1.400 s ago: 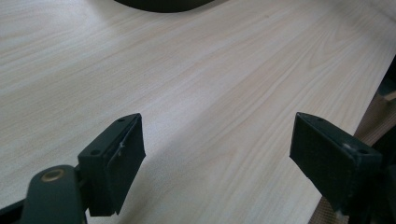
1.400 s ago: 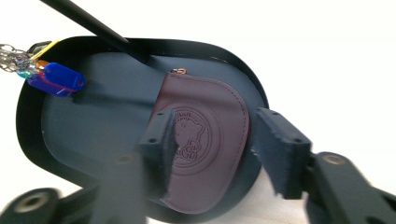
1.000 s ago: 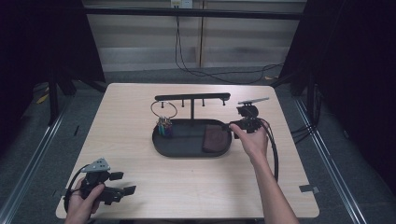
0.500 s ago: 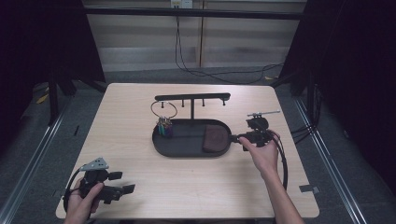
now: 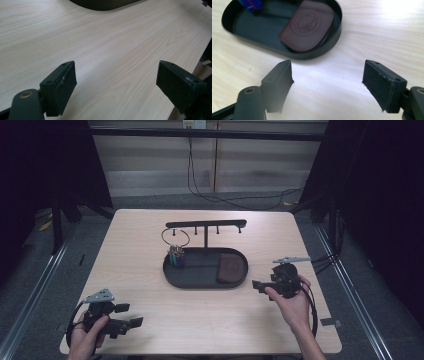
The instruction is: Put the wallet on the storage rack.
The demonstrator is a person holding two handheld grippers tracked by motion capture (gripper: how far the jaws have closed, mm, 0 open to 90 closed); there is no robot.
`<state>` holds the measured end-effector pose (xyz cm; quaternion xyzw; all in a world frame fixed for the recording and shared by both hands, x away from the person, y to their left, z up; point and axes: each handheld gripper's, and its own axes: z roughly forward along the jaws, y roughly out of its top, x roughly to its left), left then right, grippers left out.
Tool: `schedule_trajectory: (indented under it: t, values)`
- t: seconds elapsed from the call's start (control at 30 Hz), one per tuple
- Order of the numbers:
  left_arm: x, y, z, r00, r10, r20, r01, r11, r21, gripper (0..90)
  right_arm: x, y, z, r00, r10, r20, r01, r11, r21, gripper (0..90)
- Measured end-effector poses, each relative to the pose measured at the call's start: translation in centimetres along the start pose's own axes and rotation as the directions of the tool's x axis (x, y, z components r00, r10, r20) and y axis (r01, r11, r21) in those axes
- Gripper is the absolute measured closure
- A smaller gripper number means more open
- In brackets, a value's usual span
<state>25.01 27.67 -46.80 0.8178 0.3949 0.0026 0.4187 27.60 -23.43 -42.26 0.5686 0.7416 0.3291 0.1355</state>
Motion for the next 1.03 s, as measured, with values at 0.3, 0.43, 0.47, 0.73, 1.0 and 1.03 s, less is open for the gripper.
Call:
schedule_trajectory:
  t: [0.3, 0.43, 0.47, 0.73, 1.0, 1.03]
  values:
    - [0.0, 0.1, 0.0, 0.9999, 0.000, -0.011, 0.000, 1.0000, -0.004, 16.2, 0.1, -3.1, -1.2, 0.9999, -0.013, 0.002, 0.013, 1.000, 0.005, 23.9]
    - [0.0, 0.1, 0.1, 0.9999, 0.003, -0.012, -0.003, 1.0000, 0.003, 16.2, -0.1, -4.3, -1.6, 1.0000, -0.007, 0.007, 0.007, 1.000, -0.010, 23.9]
    - [-0.1, 0.1, 0.2, 0.9999, 0.004, -0.011, -0.004, 1.0000, 0.004, 16.2, -0.2, -4.7, -1.7, 1.0000, 0.004, 0.006, -0.004, 1.000, -0.012, 23.9]
    - [-0.2, 0.0, 0.0, 0.9997, 0.016, -0.019, -0.016, 0.9999, 0.005, 16.3, -0.2, -7.4, -1.8, 0.9996, 0.013, 0.025, -0.012, 0.999, -0.030, 23.9]
    - [-0.4, 0.0, -0.1, 0.9999, 0.005, -0.012, -0.005, 0.9998, -0.020, 16.3, -1.0, -9.0, -1.6, 0.9964, 0.040, 0.075, -0.038, 0.999, -0.024, 22.9]
    - [-0.4, 0.0, -0.1, 1.0000, 0.002, -0.008, -0.002, 0.9998, -0.021, 16.3, -1.1, -9.1, -1.4, 0.9956, 0.047, 0.081, -0.046, 0.999, -0.022, 22.9]
